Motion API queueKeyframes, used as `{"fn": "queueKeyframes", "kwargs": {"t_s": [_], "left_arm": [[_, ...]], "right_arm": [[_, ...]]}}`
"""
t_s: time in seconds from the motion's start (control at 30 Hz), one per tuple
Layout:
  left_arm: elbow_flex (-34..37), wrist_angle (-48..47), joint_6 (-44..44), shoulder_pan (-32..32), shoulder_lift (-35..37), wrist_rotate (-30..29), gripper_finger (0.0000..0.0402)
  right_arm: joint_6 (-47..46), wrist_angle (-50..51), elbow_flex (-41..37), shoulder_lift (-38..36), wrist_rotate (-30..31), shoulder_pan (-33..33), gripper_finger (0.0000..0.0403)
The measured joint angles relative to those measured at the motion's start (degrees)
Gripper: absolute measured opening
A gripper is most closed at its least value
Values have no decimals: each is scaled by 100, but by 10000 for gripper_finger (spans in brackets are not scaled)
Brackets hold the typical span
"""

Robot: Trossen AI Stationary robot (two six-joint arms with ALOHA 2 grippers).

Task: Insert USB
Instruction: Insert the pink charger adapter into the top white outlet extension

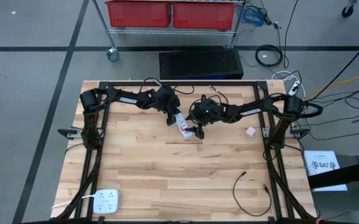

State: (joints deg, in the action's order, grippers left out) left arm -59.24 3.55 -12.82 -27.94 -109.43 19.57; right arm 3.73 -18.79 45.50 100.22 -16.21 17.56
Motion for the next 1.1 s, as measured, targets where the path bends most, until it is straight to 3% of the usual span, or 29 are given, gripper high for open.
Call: {"fn": "queueKeyframes", "kwargs": {"t_s": [0.53,0.83,0.97,1.1], "left_arm": [[0,0,-9,-4,0,31,2],[0,-4,47,-4,0,48,2],[0,3,141,-4,0,52,2],[0,17,186,-4,0,56,2]], "right_arm": [[140,-333,4,-55,-44,-4,290],[127,-338,9,-1052,108,-14,283],[212,-185,9,-1119,320,-123,249],[367,-189,9,-914,643,-354,173]]}}
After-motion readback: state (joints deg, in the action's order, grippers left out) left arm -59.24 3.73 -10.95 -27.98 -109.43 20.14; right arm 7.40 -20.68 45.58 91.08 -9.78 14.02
